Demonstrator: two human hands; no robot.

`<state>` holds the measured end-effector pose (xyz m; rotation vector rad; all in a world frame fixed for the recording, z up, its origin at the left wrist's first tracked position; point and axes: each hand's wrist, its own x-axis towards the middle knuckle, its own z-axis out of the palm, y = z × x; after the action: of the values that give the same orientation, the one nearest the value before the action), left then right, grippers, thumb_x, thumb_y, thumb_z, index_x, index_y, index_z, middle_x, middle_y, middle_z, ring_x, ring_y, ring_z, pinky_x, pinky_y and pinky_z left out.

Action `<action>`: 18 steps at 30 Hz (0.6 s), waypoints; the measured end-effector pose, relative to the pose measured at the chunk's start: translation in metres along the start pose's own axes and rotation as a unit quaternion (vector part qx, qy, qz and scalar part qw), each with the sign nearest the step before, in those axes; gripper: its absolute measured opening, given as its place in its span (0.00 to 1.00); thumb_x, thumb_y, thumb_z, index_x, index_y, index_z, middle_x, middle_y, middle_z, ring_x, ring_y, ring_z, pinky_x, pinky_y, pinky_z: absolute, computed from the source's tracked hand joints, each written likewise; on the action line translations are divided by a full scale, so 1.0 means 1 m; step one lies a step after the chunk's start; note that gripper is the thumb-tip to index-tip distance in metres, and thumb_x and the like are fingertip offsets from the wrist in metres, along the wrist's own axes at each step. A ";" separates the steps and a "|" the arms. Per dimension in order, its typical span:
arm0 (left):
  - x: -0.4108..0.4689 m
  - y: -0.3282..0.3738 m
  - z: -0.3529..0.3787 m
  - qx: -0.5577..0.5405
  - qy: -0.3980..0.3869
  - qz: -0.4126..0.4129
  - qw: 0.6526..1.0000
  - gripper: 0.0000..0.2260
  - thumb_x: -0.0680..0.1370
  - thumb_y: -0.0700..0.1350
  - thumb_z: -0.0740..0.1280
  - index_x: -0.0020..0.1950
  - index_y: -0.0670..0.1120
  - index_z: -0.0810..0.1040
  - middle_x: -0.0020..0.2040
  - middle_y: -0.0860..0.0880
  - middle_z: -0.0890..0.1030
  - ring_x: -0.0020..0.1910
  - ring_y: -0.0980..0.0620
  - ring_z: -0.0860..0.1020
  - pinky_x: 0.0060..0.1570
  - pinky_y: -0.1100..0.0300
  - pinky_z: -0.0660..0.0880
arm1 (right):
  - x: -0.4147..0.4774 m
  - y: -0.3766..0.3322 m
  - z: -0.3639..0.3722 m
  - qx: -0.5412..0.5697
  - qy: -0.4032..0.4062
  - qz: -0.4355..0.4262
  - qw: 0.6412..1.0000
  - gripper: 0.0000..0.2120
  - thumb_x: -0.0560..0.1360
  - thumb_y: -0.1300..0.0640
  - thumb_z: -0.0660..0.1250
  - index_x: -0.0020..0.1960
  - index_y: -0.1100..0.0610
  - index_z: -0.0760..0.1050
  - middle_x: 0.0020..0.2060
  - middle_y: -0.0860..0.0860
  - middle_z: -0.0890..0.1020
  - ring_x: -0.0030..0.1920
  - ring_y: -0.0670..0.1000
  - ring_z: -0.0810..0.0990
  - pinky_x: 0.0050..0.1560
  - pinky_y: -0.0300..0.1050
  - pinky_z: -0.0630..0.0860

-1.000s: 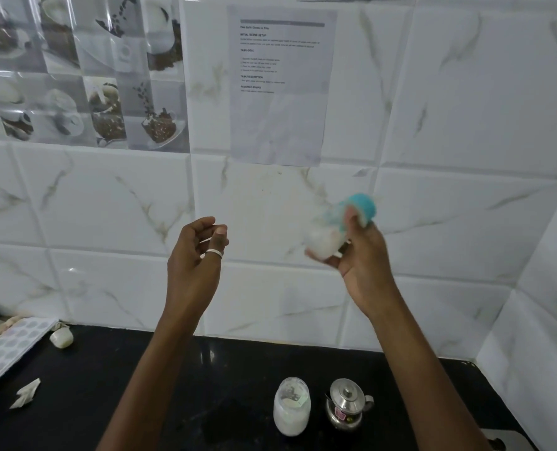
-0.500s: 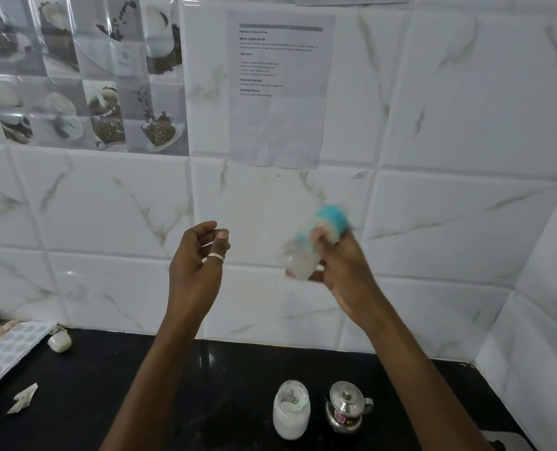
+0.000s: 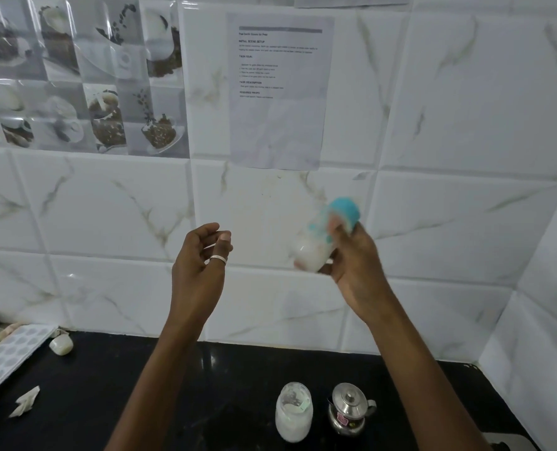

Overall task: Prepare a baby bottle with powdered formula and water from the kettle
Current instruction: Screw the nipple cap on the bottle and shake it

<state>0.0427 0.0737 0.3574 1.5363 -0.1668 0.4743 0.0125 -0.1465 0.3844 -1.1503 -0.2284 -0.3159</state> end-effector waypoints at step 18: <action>0.004 -0.002 0.002 -0.001 0.000 -0.008 1.000 0.10 0.83 0.51 0.67 0.64 0.57 0.76 0.57 0.58 0.84 0.59 0.55 0.83 0.64 0.46 0.79 | -0.005 0.007 0.010 -0.149 -0.043 0.044 0.987 0.29 0.72 0.42 0.76 0.67 0.53 0.71 0.59 0.55 0.82 0.59 0.59 0.84 0.53 0.68 0.82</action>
<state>0.0474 0.0723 0.3572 1.5339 -0.1554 0.4619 0.0100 -0.1343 0.3810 -1.4680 -0.2100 -0.2268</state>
